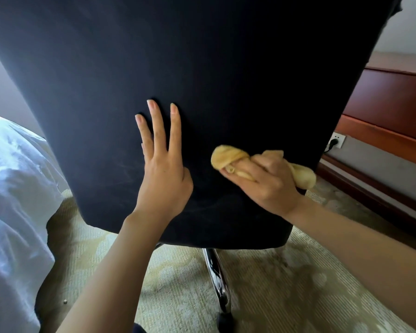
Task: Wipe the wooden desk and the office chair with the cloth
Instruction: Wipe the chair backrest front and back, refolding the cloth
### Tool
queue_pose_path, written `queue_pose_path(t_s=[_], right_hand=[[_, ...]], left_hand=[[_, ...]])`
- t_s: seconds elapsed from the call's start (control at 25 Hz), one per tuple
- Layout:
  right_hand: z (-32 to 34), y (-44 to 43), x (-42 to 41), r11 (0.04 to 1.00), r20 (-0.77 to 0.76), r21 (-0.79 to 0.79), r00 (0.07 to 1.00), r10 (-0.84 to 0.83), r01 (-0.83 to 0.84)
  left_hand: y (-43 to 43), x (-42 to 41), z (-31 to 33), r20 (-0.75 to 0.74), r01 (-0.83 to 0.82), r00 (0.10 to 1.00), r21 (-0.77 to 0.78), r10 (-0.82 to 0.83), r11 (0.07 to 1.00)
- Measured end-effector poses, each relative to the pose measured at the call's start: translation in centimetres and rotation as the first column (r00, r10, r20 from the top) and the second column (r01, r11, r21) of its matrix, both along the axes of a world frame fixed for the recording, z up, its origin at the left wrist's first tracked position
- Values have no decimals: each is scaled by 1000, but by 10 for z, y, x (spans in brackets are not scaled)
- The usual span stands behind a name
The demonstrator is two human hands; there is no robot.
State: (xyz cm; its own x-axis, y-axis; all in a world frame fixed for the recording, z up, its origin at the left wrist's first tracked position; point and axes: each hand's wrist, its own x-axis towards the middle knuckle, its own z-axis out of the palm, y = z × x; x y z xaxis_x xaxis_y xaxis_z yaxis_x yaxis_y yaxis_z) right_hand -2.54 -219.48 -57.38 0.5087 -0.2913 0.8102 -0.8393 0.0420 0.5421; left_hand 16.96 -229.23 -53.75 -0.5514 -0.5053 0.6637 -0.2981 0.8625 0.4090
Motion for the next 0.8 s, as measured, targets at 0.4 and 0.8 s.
queue_pose_path(t_s=[0.4, 0.8], right_hand=[[-79, 56, -24, 791, -330, 588, 943, 45, 168], [36, 91, -70, 946, -392, 287, 919, -26, 149]], left_hand=[[-2, 0, -2, 51, -61, 997, -24, 62, 998], [-1, 1, 0, 49, -68, 996, -17, 69, 998]])
